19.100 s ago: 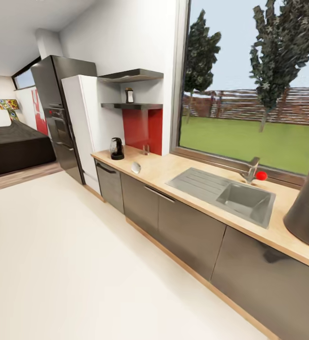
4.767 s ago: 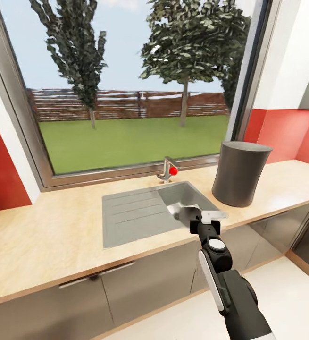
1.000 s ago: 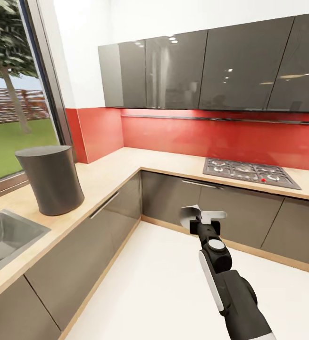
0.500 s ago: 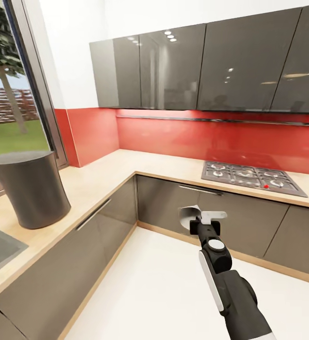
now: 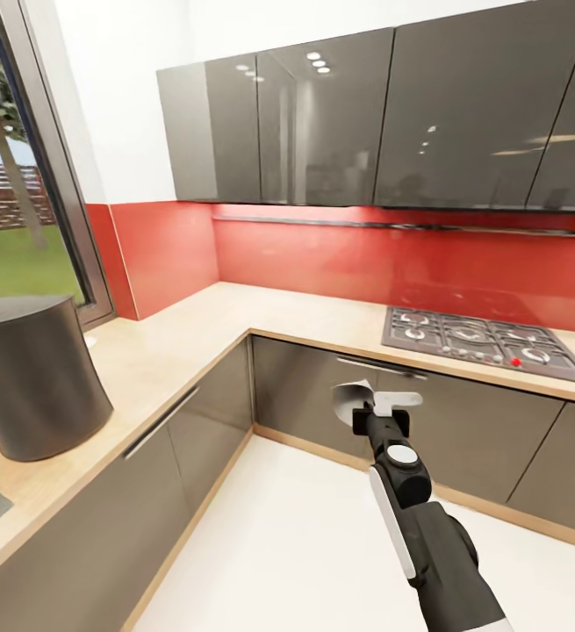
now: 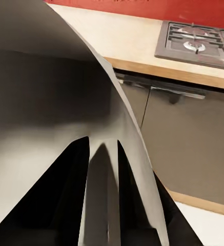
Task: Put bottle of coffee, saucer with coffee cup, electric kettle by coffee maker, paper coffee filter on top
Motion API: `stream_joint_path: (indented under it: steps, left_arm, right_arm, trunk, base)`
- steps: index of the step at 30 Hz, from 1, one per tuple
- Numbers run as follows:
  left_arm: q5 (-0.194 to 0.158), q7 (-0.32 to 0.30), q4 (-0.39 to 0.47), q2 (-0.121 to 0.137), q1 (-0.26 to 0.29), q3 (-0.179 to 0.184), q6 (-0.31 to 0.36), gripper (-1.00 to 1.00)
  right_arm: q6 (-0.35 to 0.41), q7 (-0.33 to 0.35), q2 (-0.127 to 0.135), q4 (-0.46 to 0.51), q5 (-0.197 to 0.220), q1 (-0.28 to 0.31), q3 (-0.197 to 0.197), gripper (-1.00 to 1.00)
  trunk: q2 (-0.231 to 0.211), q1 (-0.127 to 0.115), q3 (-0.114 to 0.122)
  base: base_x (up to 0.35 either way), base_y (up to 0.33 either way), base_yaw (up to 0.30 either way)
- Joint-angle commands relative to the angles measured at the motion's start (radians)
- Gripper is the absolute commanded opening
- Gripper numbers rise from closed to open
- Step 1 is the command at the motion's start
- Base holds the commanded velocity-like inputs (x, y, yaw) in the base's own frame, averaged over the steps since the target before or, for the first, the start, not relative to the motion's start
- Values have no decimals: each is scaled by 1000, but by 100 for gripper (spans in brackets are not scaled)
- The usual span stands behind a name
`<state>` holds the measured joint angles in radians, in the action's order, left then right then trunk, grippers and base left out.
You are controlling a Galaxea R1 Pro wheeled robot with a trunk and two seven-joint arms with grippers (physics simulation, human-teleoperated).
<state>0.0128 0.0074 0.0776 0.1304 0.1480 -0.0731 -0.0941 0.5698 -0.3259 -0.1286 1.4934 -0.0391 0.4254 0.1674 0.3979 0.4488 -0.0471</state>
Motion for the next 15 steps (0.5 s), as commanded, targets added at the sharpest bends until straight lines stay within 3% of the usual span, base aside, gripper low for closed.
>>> stream_joint_path:
  steps: [1,5,15]
  left_arm:
    - [1,1,-3,1,0,-7,-3,100]
    - [0,32,-13,3,-23,-7,1,100]
    - [-2,75,-98,4,-70,-7,0,100]
  right_arm:
    - [4,-4,0,1,-2,1,1,-100]
    - [-81,-4,3,2,-2,-1,1,-100]
    - [-148,-2,4,-3,-2,-3,2,-100]
  trunk:
    - [2,1,-2]
    - [2,1,-2]
    - [2,1,-2]
  base:
    - [334,0,0]
    - [334,0,0]
    - [334,0,0]
